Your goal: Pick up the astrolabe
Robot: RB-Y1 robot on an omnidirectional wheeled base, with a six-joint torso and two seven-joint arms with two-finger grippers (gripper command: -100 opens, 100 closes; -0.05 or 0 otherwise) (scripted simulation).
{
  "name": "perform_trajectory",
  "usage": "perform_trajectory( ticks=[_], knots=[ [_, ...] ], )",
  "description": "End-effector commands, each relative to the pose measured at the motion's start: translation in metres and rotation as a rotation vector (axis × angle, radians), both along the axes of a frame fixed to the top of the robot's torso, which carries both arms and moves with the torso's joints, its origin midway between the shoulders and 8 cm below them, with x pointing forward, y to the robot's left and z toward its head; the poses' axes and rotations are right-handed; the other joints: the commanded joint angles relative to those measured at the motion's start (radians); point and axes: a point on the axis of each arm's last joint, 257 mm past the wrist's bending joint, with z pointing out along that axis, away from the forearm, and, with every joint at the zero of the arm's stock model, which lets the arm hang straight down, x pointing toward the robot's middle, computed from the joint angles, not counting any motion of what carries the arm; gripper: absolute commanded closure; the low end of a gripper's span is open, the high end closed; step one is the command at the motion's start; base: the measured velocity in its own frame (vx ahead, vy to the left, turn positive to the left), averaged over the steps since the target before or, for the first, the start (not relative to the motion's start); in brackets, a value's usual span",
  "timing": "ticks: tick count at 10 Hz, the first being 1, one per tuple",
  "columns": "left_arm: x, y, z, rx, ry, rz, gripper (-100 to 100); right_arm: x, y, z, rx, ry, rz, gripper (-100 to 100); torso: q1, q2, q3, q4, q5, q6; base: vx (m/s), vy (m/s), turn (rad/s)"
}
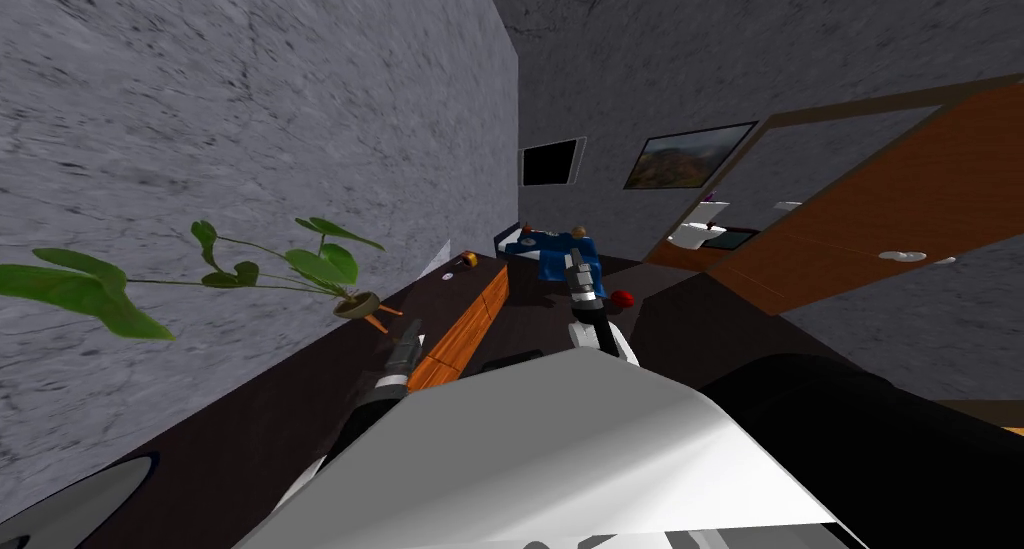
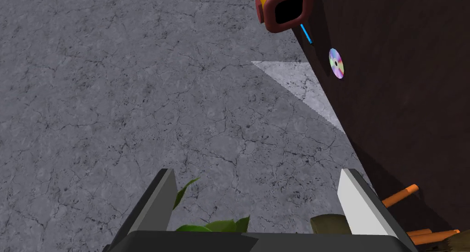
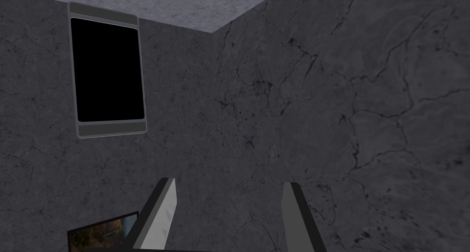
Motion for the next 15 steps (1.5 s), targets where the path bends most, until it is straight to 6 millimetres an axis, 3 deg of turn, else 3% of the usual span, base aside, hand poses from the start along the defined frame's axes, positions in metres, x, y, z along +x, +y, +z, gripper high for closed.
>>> perform_trajectory(
  ticks=[1,2,3,6,9,12,15],
  knots=[
    [-0.005,0.004,-0.013,0.011,0.054,0.006,-100,0.0,0.0,0.0,0.0,0.0,0.0,0,0.0,0.0,0.0,0.0,0.0,0.0,0.047,-0.094,-0.01],
    [-0.016,0.01,-0.03,0.029,0.117,0.01,-100,0.0,0.0,0.0,0.0,0.0,0.0,0,0.003,0.0,0.0,0.0,0.0,0.0,0.042,-0.067,-0.056],
    [-0.017,0.011,-0.033,0.029,0.127,0.013,-100,0.0,0.0,0.0,0.0,0.0,0.0,0,0.005,0.0,0.0,0.0,0.001,0.0,0.034,-0.04,-0.016],
    [-0.059,0.035,-0.086,0.084,0.337,0.03,-100,0.0,0.0,0.0,0.0,0.0,0.0,0,0.005,-0.001,0.0,0.0,0.001,0.0,0.065,-0.064,-0.057],
    [-0.074,0.044,-0.102,0.102,0.411,0.036,-100,0.0,0.0,0.0,0.0,0.0,0.0,0,0.008,-0.001,-0.001,0.0,0.002,0.0,0.051,-0.03,-0.028],
    [-0.119,0.072,-0.14,0.162,0.602,0.046,-100,0.0,0.0,0.0,0.0,0.0,0.0,0,0.01,-0.001,-0.001,0.0,0.002,0.0,0.068,-0.005,-0.068],
    [-0.134,0.082,-0.15,0.183,0.664,0.049,-100,0.0,0.0,0.0,0.0,0.0,0.0,0,0.011,-0.002,-0.001,0.0,0.002,0.0,0.06,0.011,-0.025]
  ],
)
